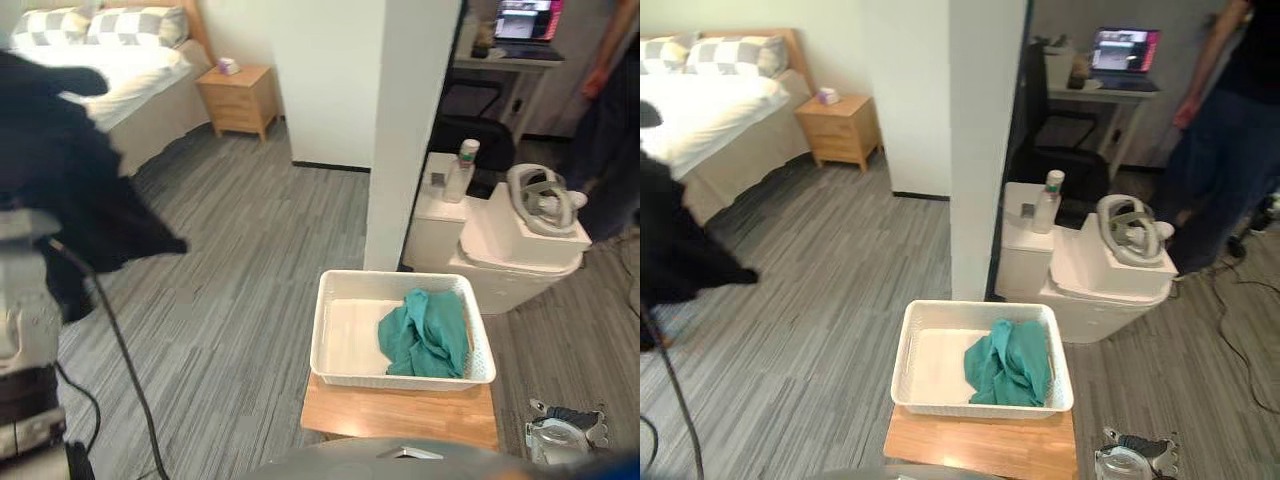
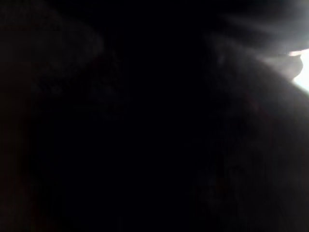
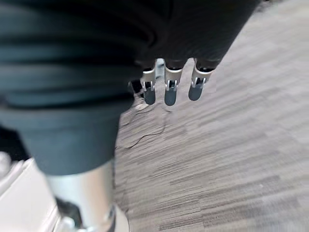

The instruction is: Tidy the bed and pick cloth on bed and put in laundry

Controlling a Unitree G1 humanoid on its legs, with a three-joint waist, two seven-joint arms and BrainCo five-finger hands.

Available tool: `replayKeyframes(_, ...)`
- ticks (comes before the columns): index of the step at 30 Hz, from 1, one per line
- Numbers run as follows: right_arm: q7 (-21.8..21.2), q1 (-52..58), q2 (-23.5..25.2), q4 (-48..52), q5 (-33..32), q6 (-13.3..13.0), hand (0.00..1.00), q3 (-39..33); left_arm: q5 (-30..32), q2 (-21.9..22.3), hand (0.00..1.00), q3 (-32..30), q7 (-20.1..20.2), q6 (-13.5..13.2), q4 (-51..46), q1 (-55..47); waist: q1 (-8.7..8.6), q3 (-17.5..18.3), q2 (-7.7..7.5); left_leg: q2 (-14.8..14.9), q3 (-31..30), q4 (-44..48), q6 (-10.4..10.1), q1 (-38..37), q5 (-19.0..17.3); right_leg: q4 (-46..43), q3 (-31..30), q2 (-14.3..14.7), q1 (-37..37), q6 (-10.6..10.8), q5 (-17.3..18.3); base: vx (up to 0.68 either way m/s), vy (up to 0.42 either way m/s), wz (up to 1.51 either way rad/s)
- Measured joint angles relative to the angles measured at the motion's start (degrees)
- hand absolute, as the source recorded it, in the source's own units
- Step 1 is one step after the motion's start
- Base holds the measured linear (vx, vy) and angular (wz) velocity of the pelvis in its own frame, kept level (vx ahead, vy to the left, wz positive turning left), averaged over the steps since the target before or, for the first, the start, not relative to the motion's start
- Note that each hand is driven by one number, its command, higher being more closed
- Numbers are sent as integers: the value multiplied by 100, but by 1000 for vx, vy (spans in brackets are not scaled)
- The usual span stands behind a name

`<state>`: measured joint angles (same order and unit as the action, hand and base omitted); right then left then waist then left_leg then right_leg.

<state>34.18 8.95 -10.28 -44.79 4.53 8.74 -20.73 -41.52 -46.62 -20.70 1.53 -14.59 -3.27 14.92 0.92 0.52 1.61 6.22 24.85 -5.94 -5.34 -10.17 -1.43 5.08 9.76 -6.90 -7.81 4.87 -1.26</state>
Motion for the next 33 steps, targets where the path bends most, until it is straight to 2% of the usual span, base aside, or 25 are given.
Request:
replayKeyframes(1,-23,51,51,0,-13,-31,0,-28,6,0,100,160,44,49,24,138,-32,10,27,11,56,0,-6,-3,-4,-3,-31,10,17,0,0,22,-5,-41)
replayKeyframes(2,-50,149,138,0,-88,-53,0,-43,15,0,100,448,117,117,82,398,-96,50,-14,34,228,0,-36,-63,-24,-8,-130,31,35,-3,-2,4,-8,-41)
replayKeyframes(4,-111,321,270,1,-108,-93,0,-73,45,23,100,884,271,210,284,710,-200,73,57,58,494,1,-51,-120,-34,-8,-269,63,44,-5,-2,2,-8,-39)
replayKeyframes(5,-162,435,340,1,-122,-117,0,-76,55,159,100,1098,352,279,453,916,-301,83,104,74,676,2,-61,-176,-41,-9,-338,81,46,-6,-1,-1,-12,-27)
replayKeyframes(6,-181,484,372,0,-123,-135,0,-74,55,246,100,1188,355,295,538,991,-318,91,134,82,744,2,-66,-190,-44,-9,-374,93,46,-13,3,-9,-21,-34)
replayKeyframes(8,-265,619,479,0,-146,-174,0,-71,221,704,100,1458,443,308,847,1212,-456,76,216,125,1002,4,-100,-302,-67,-22,-553,154,49,-43,22,-20,-34,-38)
replayKeyframes(11,-316,730,584,-5,-144,-182,0,-60,355,1097,100,1862,473,318,986,1257,-533,67,244,191,1229,15,-122,-378,-79,-133,-750,251,159,-81,46,-28,-51,-42)
replayKeyframes(13,-386,782,585,-7,-119,-181,0,-64,511,1418,100,2106,501,319,1141,1263,-659,49,232,223,1266,32,-135,-428,-80,-172,-764,291,160,-90,52,-35,-67,-18)
replayKeyframes(15,-502,780,594,-23,-81,-177,0,-55,683,1713,100,2218,494,320,1206,1264,-658,-15,207,243,1410,33,-171,-513,-104,-199,-910,329,169,-108,65,-70,-47,-25)
replayKeyframes(22,-718,828,821,-243,134,-139,0,-47,776,2216,100,2710,563,329,1164,1295,-682,-162,131,234,1508,32,-172,-549,-106,-292,-993,340,244,-107,69,-60,-30,-9)
replayKeyframes(26,-731,850,826,-243,136,-128,0,70,765,2650,100,2956,567,688,1071,1257,-676,-252,88,221,1526,31,-171,-572,-107,-315,-1018,333,243,-106,70,-58,-18,-4)
replayKeyframes(33,-728,882,932,-249,135,-72,0,179,1048,3370,100,3709,743,1453,716,238,-735,-339,13,220,1520,5,-172,-565,-109,-315,-1011,331,247,-94,80,-42,-24,0)
